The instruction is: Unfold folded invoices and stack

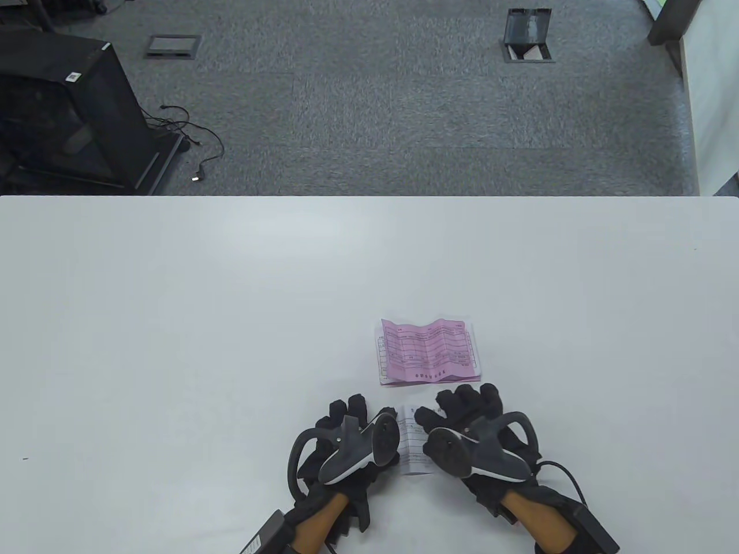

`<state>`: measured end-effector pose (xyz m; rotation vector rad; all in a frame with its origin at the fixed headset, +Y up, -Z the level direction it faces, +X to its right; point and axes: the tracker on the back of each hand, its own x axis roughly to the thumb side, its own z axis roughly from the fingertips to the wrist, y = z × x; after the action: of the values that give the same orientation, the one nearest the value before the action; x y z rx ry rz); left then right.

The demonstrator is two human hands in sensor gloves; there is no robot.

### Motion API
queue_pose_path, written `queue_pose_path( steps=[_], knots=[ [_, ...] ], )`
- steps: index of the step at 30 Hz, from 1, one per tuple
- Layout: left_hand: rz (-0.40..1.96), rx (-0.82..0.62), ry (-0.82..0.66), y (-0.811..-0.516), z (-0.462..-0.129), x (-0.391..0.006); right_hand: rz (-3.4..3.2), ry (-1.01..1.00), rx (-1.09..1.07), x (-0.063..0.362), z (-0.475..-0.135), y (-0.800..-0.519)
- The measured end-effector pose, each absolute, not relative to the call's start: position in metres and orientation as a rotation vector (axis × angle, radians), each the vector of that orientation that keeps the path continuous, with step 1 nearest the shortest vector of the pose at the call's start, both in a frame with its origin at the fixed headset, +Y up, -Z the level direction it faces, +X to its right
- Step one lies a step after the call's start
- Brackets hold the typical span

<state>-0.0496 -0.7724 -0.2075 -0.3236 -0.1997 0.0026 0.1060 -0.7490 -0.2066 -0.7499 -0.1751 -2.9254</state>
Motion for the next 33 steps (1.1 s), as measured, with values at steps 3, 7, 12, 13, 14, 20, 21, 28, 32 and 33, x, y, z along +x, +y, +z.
queue_pose_path(
  steps=[3,7,12,13,14,20,21,28,32,33],
  knots=[
    [0.004,-0.331,-0.202,-0.772,-0.207,-0.050,-2.903,-0.229,-0.754,0.093,-0.211,-0.764],
    [-0.002,-0.333,-0.209,-0.773,-0.207,-0.049,-2.932,-0.281,-0.751,0.095,-0.215,-0.774],
    [-0.004,-0.337,-0.211,-0.773,-0.206,-0.049,-2.923,-0.274,-0.711,0.103,-0.216,-0.773],
    [-0.003,-0.340,-0.211,-0.773,-0.206,-0.049,-2.919,-0.270,-0.696,0.107,-0.216,-0.773],
    [0.000,-0.345,-0.210,-0.773,-0.206,-0.049,-2.923,-0.268,-0.673,0.112,-0.217,-0.772],
    [0.009,-0.367,-0.205,-0.774,-0.207,-0.050,-2.931,-0.263,-0.575,0.145,-0.220,-0.771],
    [0.011,-0.369,-0.204,-0.774,-0.207,-0.050,-2.940,-0.263,-0.555,0.153,-0.221,-0.771],
    [0.018,-0.376,-0.196,-0.774,-0.208,-0.051,-2.962,-0.282,-0.456,0.190,-0.220,-0.771],
    [0.021,-0.377,-0.193,-0.774,-0.208,-0.051,-2.981,-0.303,-0.420,0.201,-0.220,-0.771],
    [0.023,-0.378,-0.192,-0.774,-0.208,-0.051,-2.981,-0.305,-0.419,0.202,-0.220,-0.771]
  ],
)
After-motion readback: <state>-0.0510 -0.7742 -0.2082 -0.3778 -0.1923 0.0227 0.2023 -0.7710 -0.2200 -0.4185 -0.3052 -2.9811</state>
